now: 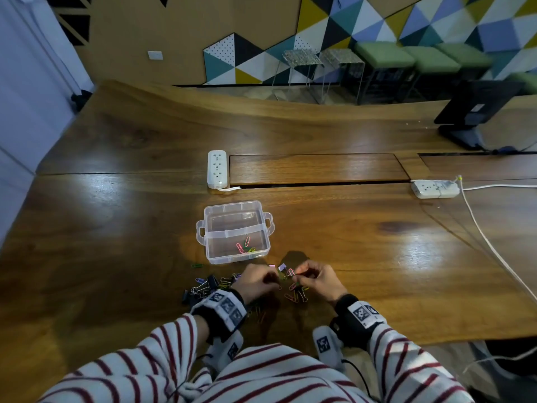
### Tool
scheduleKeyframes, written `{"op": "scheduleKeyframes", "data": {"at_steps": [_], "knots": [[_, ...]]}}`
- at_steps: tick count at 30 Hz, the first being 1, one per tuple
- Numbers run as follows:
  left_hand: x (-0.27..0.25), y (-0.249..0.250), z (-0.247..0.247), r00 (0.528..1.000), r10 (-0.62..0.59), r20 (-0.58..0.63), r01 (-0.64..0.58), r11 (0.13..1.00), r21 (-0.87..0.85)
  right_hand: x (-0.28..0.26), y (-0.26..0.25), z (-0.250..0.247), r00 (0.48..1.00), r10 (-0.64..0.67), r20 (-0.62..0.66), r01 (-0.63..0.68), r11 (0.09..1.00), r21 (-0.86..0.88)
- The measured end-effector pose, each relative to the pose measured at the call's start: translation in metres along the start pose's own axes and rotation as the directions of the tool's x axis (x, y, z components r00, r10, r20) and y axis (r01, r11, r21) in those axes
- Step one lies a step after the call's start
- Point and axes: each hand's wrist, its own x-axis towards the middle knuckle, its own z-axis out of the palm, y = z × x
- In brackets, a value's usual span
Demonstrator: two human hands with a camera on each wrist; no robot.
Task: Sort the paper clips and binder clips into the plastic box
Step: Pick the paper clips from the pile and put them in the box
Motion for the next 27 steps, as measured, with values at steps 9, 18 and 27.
{"op": "scheduleKeyframes", "data": {"at_steps": [9, 18, 27], "knots": [[0.002, -0.02, -0.072, 0.911, -0.322, -0.259, 0.126, 0.813, -0.568, 0.015, -0.025, 0.004, 0.996, 0.065, 0.055, -0.078, 0.956, 0.282], [-0.001, -0.03, -0.089, 0.883, -0.298, -0.362, 0.263, 0.954, -0.142, 0.065, -0.092, 0.031, 0.999, -0.033, -0.006, 0.033, 0.999, 0.009], [-0.01, 0.003, -0.053, 0.978, -0.084, -0.189, 0.084, 0.996, -0.004, 0.049, -0.081, 0.006, 0.998, -0.038, 0.046, 0.054, 0.895, -0.443]]}}
